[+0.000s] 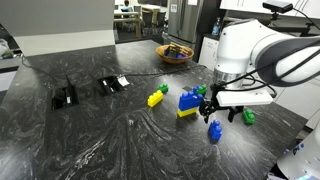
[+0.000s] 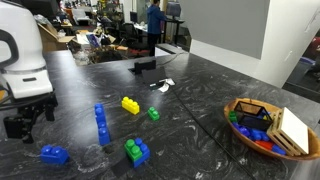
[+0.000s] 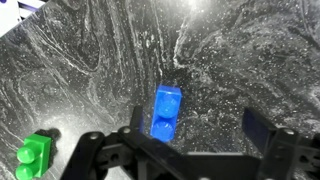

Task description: Move the blue building block on the right to the left

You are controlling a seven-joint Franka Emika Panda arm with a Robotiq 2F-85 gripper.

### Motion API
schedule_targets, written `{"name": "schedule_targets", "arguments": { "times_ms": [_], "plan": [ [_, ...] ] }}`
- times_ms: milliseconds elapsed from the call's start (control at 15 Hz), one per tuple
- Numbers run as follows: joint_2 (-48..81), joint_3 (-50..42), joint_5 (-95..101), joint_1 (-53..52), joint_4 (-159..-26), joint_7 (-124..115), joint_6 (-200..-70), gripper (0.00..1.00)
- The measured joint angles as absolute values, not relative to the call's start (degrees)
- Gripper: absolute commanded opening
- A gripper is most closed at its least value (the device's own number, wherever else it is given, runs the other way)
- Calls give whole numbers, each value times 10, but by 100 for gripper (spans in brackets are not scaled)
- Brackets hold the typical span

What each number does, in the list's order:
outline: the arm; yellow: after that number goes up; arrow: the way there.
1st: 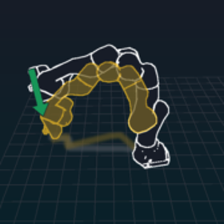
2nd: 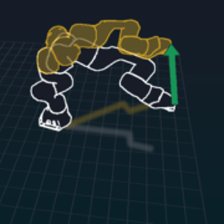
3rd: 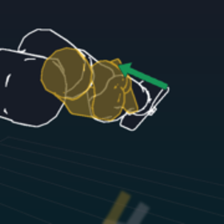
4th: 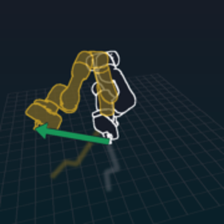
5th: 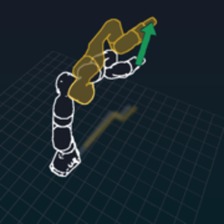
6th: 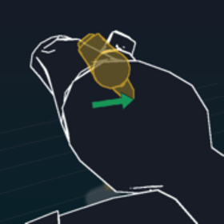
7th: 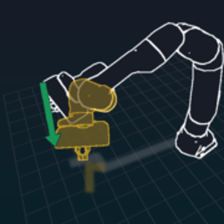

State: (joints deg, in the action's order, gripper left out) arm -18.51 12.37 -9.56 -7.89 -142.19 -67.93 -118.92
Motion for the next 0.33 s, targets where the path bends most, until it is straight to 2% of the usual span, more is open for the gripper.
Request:
{"name": "schedule_targets", "arguments": {
  "times_ms": [333],
  "plan": [
    [-194,123,-97,-80,-1427,-677,-1186,100]
  ]
}}
